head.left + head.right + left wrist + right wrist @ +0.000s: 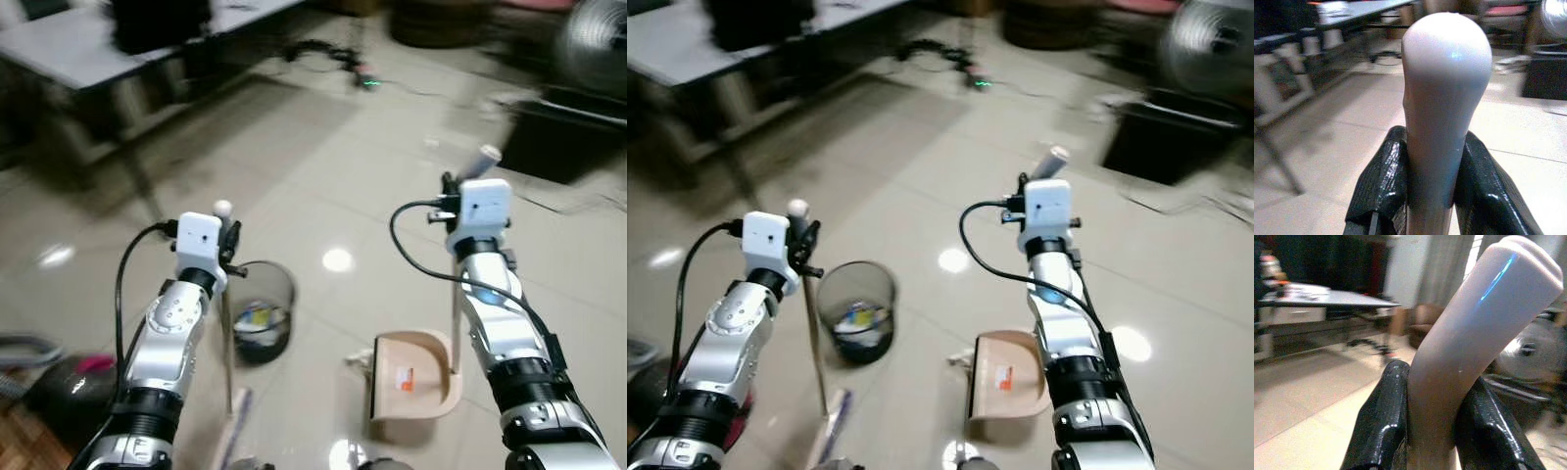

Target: Sweep floor

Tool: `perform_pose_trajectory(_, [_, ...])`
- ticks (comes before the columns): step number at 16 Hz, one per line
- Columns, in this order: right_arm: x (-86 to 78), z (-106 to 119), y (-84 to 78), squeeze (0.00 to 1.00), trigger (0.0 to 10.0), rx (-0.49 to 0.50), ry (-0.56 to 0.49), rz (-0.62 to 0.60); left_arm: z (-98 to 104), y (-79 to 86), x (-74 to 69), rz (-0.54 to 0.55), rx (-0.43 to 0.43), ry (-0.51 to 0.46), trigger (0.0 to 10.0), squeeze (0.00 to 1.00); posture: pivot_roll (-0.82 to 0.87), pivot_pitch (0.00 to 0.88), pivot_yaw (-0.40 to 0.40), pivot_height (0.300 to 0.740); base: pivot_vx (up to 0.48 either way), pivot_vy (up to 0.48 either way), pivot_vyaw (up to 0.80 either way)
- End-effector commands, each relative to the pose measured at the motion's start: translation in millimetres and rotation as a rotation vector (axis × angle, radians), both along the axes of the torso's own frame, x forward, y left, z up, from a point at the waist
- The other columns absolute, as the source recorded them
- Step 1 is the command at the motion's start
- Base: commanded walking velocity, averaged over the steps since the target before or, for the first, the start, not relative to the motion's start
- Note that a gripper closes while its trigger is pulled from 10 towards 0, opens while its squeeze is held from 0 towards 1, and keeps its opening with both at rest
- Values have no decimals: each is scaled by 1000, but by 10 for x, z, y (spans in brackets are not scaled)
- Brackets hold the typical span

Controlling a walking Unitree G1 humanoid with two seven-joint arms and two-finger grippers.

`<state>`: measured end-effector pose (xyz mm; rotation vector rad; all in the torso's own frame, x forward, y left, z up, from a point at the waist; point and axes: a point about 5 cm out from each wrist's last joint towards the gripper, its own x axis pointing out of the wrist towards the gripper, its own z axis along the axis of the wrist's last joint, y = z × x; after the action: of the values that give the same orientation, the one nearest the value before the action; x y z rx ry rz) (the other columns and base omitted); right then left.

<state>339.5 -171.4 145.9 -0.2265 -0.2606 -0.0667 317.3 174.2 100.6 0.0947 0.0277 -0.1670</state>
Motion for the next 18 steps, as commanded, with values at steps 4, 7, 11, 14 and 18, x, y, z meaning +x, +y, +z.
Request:
perform_pose_trajectory(4, [-53,230,41,0,10000,-4,-89,-25,81,-20,-14,0,-44,-44,10000,0,-79,0,26,740,0,0,-800])
perform_pose_trajectory(7, [-83,87,79,0,10000,63,-9,-61,137,-32,-50,-5,-46,-100,10000,0,-77,0,19,740,0,0,-800])
perform_pose_trajectory(11, [-136,-56,52,0,10000,83,63,-98,192,-28,-56,-2,-40,-143,10000,0,-73,0,25,740,208,0,-400])
perform_pose_trajectory(14, [-167,-79,18,0,10000,101,66,-118,203,-42,-53,-7,-39,-151,10000,0,-75,0,27,740,331,0,0])
perform_pose_trajectory(18, [-206,-126,26,0,10000,146,90,-119,200,-72,-65,-22,-45,-155,10000,0,-74,0,27,740,389,0,-200])
